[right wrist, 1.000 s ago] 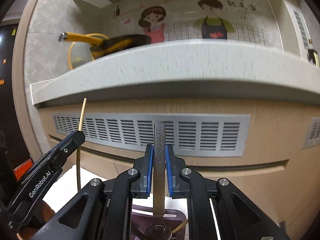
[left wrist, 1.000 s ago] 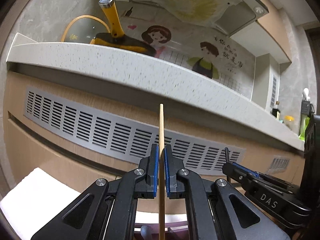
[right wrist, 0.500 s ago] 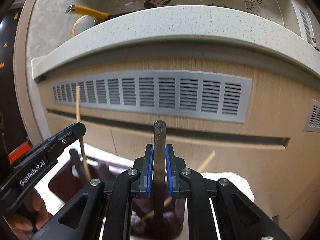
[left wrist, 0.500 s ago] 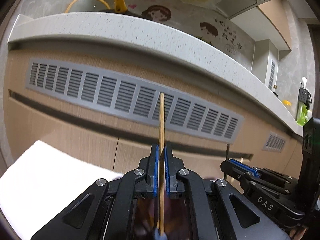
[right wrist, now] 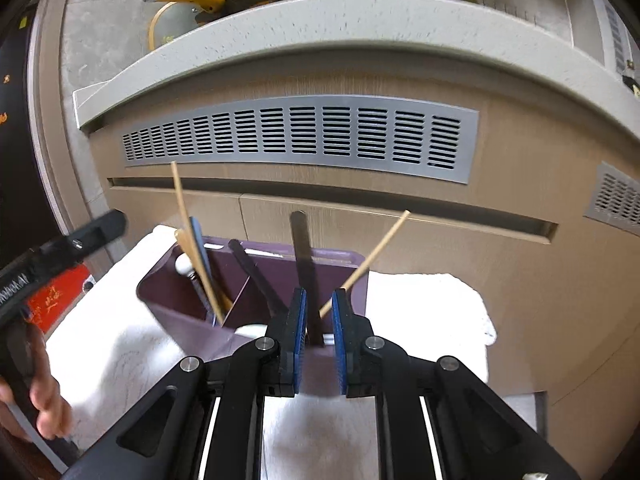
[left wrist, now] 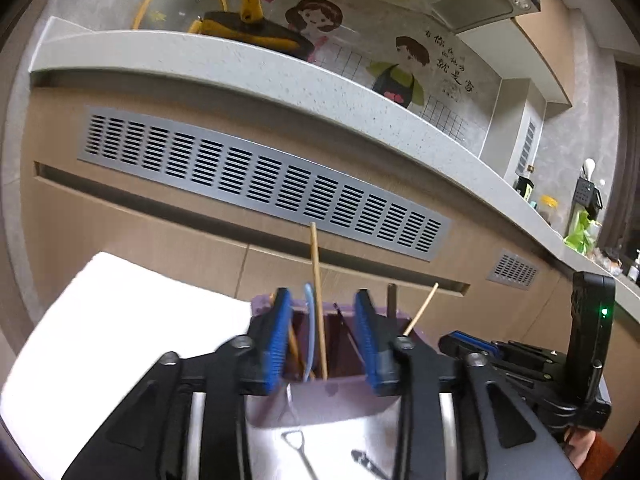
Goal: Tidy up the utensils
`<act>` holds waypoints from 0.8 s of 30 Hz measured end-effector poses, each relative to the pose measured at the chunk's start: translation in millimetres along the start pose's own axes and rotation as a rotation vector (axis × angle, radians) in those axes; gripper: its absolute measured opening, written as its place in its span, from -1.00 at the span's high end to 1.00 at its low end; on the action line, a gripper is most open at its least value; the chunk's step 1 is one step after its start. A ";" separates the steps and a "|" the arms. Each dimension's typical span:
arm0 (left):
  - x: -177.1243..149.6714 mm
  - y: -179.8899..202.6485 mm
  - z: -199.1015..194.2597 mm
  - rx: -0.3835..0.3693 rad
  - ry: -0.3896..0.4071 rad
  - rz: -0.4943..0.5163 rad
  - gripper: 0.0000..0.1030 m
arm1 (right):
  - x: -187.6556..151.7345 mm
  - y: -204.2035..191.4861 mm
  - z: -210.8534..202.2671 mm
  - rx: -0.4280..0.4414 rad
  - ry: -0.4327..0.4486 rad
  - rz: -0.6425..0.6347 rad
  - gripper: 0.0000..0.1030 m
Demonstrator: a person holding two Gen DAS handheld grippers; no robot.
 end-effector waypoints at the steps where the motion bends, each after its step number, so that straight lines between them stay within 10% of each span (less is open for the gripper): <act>1: -1.5 -3.2 -5.2 0.010 -0.008 0.002 0.05 | -2.3 -2.7 -3.5 0.002 -0.009 -0.006 0.76; 11: -88.0 -51.1 -22.7 0.171 -0.346 0.046 0.00 | -98.1 -32.7 7.3 0.156 -0.357 -0.070 0.75; 24: -135.5 -49.8 -24.9 0.159 -0.496 0.058 0.00 | -115.1 -42.9 47.3 0.140 -0.399 -0.110 0.59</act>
Point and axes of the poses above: each gripper's, at about its wrist camera, not at the fingertips, and z roughly the way its jaws point, y to its right, x to its top, the point moved 5 cm from there along z, roughly the way its jaws point, and after that the axes turned 4 degrees about x, right-handed, at the moved point
